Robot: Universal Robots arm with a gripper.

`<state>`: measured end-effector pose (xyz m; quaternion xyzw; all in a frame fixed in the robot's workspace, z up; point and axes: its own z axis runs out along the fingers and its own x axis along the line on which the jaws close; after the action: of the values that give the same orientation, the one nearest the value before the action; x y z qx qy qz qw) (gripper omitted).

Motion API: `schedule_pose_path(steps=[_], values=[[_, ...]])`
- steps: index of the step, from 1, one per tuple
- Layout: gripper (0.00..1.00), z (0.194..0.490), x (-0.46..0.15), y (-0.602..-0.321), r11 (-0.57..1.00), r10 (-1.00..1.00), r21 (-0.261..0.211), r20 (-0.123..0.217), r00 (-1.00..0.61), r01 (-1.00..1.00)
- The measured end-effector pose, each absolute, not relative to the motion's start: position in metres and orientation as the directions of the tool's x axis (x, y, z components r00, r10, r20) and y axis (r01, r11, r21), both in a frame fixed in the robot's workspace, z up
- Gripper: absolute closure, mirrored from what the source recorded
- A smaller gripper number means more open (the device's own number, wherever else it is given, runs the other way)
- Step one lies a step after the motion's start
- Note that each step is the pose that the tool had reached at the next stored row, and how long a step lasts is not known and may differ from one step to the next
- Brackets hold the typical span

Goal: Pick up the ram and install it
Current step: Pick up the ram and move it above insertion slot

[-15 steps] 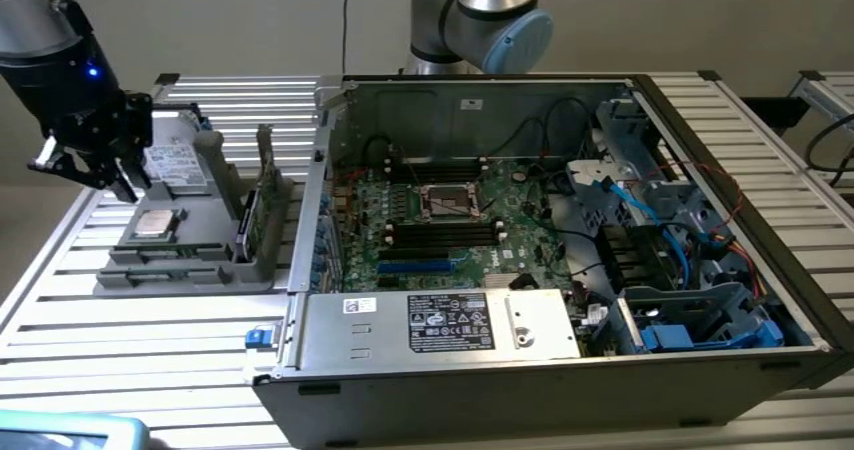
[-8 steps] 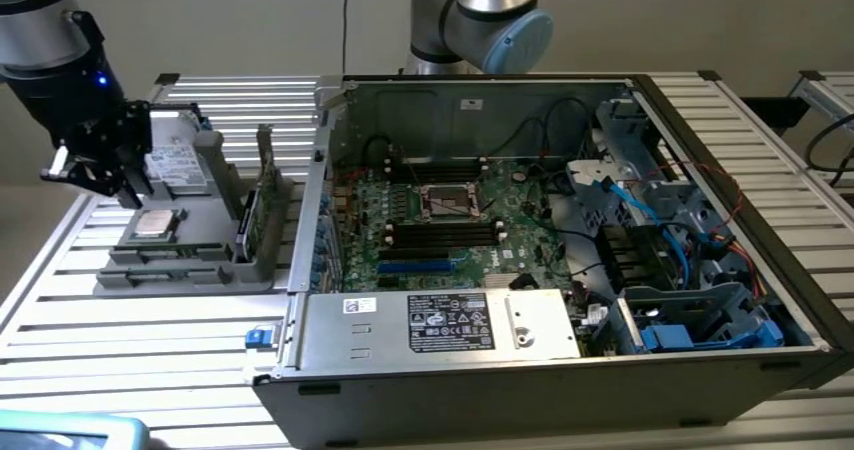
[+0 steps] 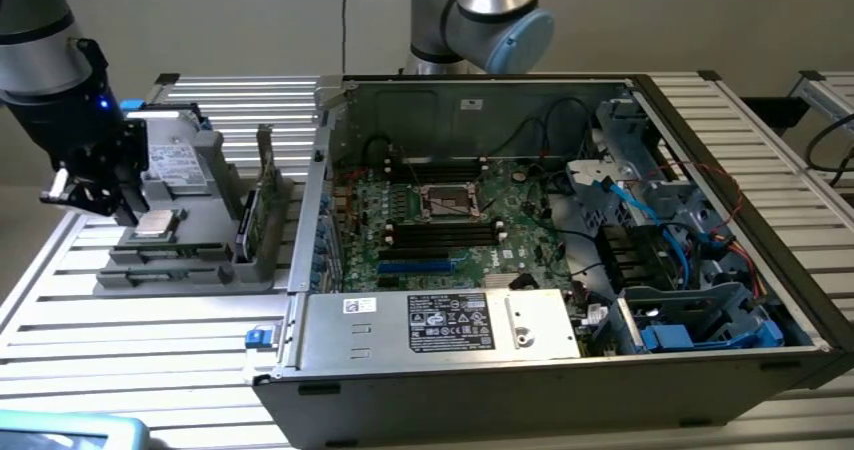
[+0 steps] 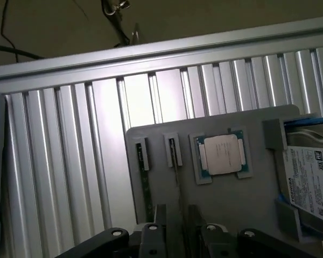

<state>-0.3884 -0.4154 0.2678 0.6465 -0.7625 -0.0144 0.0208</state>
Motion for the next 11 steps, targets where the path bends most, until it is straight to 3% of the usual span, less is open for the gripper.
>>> schedule_pose_path(steps=[11], values=[[0.69, 0.253, -0.388, -0.424, 0.050, -0.999, 0.081, 0.015, -0.049, -0.995]])
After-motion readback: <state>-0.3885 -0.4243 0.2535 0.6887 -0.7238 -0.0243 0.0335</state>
